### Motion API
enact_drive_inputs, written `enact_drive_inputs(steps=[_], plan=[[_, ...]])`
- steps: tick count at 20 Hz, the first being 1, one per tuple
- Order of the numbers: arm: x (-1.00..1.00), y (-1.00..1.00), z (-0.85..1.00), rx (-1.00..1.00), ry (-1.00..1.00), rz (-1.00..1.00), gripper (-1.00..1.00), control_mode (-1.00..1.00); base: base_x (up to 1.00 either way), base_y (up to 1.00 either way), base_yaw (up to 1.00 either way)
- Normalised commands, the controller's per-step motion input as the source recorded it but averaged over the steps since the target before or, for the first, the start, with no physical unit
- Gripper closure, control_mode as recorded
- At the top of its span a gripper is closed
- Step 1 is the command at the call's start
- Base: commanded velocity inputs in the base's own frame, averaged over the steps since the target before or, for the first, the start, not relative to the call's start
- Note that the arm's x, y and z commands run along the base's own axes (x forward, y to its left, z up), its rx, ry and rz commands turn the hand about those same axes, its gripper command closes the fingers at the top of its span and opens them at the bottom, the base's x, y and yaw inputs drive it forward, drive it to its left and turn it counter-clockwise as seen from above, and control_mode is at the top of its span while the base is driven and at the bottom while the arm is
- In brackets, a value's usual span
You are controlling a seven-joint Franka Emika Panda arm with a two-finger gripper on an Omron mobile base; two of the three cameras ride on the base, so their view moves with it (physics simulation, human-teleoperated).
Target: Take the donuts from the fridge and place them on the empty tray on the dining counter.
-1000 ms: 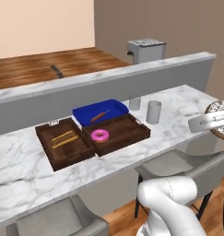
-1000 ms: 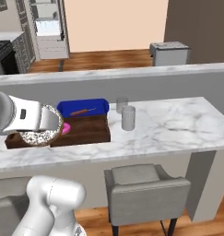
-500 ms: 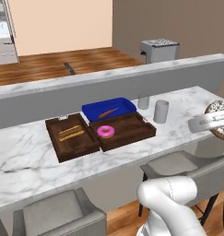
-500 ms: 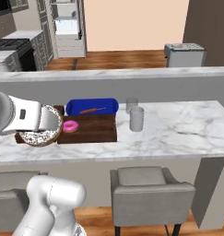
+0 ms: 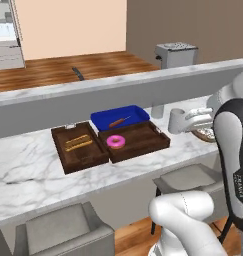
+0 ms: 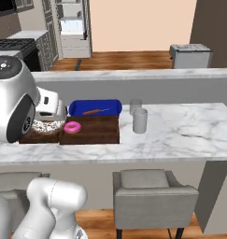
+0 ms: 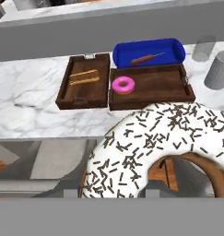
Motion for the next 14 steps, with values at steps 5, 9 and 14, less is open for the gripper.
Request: enact_drive_inputs(steps=[5, 9, 14], plan=[[1.0, 0.59, -0.96, 0.0, 0.34, 0.11, 1.0, -1.0, 0.0, 0.0, 0.0], [1.0, 0.09, -0.55, -0.04, 0.13, 0.07, 1.0, -1.0, 0.0, 0.0, 0.0], [0.97, -0.02, -0.24, -0.05, 0.01, 0.03, 1.0, -1.0, 0.0, 0.0, 0.0]])
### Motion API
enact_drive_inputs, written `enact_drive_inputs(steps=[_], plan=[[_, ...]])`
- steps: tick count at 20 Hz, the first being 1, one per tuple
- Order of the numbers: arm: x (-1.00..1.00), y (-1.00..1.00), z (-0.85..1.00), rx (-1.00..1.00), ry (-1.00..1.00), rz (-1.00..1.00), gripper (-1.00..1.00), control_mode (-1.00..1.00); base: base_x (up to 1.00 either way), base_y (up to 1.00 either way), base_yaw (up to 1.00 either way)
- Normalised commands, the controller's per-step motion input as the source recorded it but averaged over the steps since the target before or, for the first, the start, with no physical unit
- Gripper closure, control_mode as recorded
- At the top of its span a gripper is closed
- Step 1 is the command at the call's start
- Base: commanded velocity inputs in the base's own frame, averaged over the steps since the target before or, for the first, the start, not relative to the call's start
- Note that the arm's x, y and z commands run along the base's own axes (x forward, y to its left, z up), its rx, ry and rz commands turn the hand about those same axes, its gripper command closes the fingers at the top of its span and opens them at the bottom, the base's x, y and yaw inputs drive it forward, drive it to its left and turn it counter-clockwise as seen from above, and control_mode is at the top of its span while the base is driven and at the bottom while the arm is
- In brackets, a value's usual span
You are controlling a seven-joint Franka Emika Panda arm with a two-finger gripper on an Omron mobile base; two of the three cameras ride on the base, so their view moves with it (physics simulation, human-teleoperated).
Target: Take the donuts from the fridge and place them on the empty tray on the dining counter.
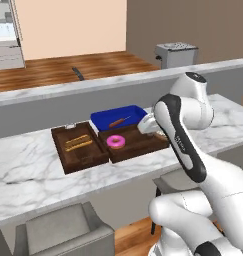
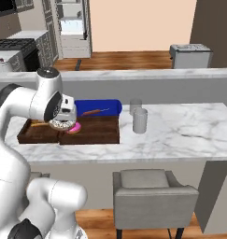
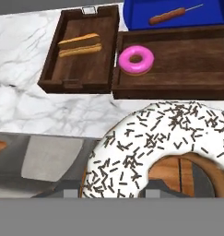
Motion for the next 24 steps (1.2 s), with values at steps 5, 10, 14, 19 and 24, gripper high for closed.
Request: enact_drive_inputs(steps=[5, 10, 14, 19, 24], plan=[[0.77, -0.14, -0.32, -0.09, 0.0, 0.0, 1.0, -1.0, 0.0, 0.0, 0.0], [0.6, -0.31, -0.56, -0.09, 0.0, 0.0, 1.0, -1.0, 0.0, 0.0, 0.0], [0.56, -0.26, -0.59, -0.07, 0.0, 0.0, 1.0, -1.0, 0.0, 0.0, 0.0], [0.69, -0.03, -0.31, -0.03, 0.0, 0.0, 1.0, -1.0, 0.0, 0.0, 0.0], [0.74, 0.0, -0.13, 0.0, 0.0, 0.0, 1.0, -1.0, 0.0, 0.0, 0.0]])
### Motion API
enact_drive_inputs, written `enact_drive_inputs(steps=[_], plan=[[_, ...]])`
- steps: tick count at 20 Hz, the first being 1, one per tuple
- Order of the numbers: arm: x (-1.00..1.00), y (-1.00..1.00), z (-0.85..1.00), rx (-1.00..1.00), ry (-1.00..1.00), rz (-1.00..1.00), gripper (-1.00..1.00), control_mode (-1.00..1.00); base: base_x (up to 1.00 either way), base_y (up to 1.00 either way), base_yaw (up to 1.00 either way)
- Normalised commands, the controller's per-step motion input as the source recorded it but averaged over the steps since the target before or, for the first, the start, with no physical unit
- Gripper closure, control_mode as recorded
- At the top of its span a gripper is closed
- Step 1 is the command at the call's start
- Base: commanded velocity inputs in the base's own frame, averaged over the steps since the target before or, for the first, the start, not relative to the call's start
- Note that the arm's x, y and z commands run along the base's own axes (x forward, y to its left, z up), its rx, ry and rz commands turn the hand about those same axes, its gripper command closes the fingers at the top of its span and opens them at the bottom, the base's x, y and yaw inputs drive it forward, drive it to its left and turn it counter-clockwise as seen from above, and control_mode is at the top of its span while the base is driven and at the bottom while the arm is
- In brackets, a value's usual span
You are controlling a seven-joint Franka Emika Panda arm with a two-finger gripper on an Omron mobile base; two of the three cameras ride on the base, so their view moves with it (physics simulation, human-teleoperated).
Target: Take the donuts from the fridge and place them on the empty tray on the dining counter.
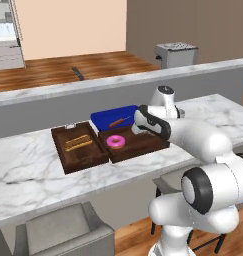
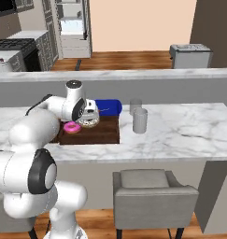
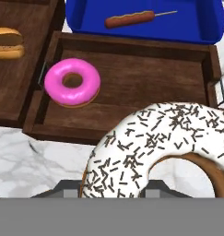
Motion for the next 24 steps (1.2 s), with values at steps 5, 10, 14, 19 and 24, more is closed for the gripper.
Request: enact_drive_inputs(steps=[5, 10, 14, 19, 24], plan=[[0.57, 0.0, -0.28, 0.03, 0.02, 0.0, 1.0, -1.0, 0.0, 0.0, 0.0], [0.49, 0.0, -0.45, 0.07, 0.03, 0.0, 1.0, -1.0, 0.0, 0.0, 0.0], [0.34, 0.0, -0.41, 0.05, 0.02, 0.0, 1.0, -1.0, 0.0, 0.0, 0.0], [0.34, 0.0, -0.37, 0.01, 0.03, 0.0, 1.0, -1.0, 0.0, 0.0, 0.0], [0.76, 0.0, -0.34, 0.0, 0.0, 0.0, 1.0, -1.0, 0.0, 0.0, 0.0]])
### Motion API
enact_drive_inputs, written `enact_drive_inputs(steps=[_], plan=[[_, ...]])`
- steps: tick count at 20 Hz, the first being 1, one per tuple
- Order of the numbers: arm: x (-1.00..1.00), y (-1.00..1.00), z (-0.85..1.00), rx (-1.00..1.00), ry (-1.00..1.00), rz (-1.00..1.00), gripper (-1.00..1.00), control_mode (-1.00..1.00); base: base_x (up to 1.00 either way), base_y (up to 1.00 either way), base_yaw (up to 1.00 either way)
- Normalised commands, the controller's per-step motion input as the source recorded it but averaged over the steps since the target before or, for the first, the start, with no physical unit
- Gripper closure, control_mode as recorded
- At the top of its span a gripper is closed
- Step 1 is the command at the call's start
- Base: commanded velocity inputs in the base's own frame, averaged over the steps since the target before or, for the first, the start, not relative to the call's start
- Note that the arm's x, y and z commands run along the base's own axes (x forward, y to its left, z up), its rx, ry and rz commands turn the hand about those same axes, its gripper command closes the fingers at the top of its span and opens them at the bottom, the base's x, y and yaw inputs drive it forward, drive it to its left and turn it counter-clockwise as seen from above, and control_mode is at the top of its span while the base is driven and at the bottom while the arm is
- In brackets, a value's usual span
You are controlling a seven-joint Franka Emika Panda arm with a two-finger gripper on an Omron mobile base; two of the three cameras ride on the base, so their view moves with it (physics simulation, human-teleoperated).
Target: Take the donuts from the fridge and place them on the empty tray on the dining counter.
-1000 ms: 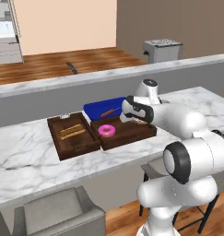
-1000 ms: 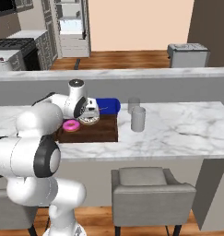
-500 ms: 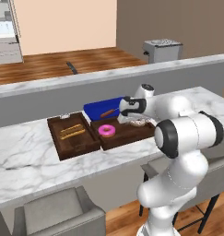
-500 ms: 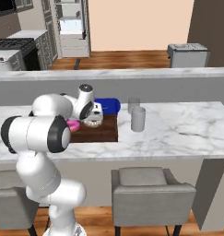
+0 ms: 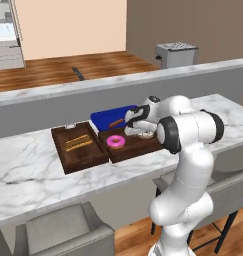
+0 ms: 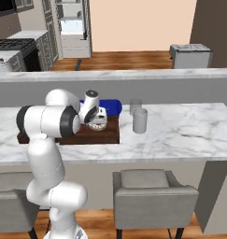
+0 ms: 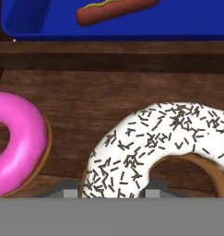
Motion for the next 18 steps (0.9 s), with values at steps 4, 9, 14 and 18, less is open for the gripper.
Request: enact_drive_inputs(steps=[4, 9, 14, 18], plan=[[0.66, 0.0, -0.29, 0.0, 0.01, 0.0, 1.0, -1.0, 0.0, 0.0, 0.0], [0.32, 0.0, -0.24, 0.0, 0.08, 0.0, 1.0, -1.0, 0.0, 0.0, 0.0], [0.14, 0.0, -0.22, 0.0, 0.1, -0.01, 1.0, -1.0, 0.0, 0.0, 0.0], [0.25, 0.0, -0.29, 0.0, 0.08, 0.0, 1.0, -1.0, 0.0, 0.0, 0.0]])
